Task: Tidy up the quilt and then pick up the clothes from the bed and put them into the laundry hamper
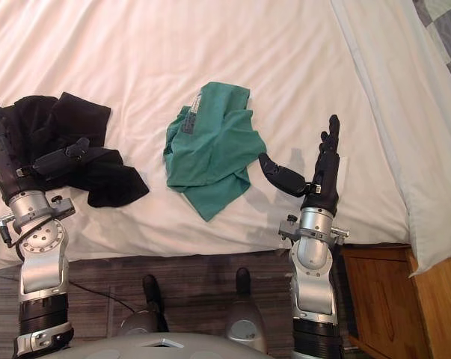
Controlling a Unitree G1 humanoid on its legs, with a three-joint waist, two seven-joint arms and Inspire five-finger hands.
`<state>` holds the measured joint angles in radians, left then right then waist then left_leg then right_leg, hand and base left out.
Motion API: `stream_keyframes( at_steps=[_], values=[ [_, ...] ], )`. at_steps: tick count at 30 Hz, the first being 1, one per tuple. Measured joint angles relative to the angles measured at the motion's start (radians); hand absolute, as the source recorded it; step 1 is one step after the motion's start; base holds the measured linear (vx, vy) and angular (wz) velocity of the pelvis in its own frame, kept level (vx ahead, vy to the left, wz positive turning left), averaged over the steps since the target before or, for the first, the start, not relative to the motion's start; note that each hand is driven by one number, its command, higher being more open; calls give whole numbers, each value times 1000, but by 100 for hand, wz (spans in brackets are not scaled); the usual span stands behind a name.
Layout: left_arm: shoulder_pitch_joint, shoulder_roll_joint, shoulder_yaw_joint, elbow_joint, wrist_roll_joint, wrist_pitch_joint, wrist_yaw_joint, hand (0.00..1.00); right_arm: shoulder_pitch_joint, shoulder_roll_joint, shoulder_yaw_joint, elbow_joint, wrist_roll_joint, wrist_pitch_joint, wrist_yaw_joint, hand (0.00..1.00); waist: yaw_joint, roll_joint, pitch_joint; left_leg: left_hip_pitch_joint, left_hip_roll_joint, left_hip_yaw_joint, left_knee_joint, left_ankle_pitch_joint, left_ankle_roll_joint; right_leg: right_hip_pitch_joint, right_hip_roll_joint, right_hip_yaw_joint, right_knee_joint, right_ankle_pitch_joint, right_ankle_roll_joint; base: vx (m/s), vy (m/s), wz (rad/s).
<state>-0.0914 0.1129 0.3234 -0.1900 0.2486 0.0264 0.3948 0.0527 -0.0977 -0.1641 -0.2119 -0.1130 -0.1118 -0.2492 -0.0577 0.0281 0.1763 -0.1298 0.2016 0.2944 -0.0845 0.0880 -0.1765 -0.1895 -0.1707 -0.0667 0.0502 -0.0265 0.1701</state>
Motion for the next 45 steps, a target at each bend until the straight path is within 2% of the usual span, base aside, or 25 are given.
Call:
stream_keyframes(
  at_steps=[5,11,15,20,29,34,39,40,45],
  values=[
    [1,2,10,0,32,23,0,100,2,28,10,0,0,0,0,100,5,-6,4,-1,0,-1,0,0,0,2,-1,-9,4,0,0,6,-5,2],
    [4,-3,11,-7,42,42,1,100,0,39,22,-2,0,0,-1,100,28,-23,33,-4,0,-1,0,-1,0,-1,-1,-10,5,-2,-3,0,0,0],
    [21,-54,0,-58,120,44,7,100,0,66,30,-12,0,2,-3,100,27,-30,47,-32,1,-15,18,-6,1,-21,-4,-16,26,-7,-12,-4,-1,8],
    [25,-80,-17,-87,120,44,-1,100,-5,65,47,-60,-1,8,-3,100,31,-31,66,-40,7,-17,48,-18,2,-25,-4,-17,55,-12,-19,1,1,3],
    [21,-79,-39,-89,126,47,-9,100,-13,68,59,-67,0,9,-2,100,53,-46,84,-80,18,-5,73,-24,2,-72,2,-15,70,-12,-19,-24,-7,-3],
    [16,-76,-44,-89,155,55,-16,100,-18,68,57,-68,2,9,-2,100,53,-46,94,-103,21,-4,83,-25,2,-88,4,-14,70,-12,-19,-21,-3,-1],
    [-28,-70,-59,-88,156,66,-23,100,-25,70,58,-95,3,9,-2,100,55,-57,103,-143,26,-1,99,-24,1,-124,6,-11,70,-11,-21,-25,-5,-1],
    [-35,-62,-66,-82,160,68,-25,0,-29,76,58,-100,3,9,-2,100,56,-58,106,-143,32,0,100,-24,1,-126,11,-10,70,-8,-24,-13,-23,-6],
    [-105,-23,-85,38,197,70,-38,0,-30,103,60,-148,5,9,-2,100,64,-66,111,-163,53,7,109,-26,-2,-146,25,-10,70,-1,-35,-15,-17,-8]
  ],
)
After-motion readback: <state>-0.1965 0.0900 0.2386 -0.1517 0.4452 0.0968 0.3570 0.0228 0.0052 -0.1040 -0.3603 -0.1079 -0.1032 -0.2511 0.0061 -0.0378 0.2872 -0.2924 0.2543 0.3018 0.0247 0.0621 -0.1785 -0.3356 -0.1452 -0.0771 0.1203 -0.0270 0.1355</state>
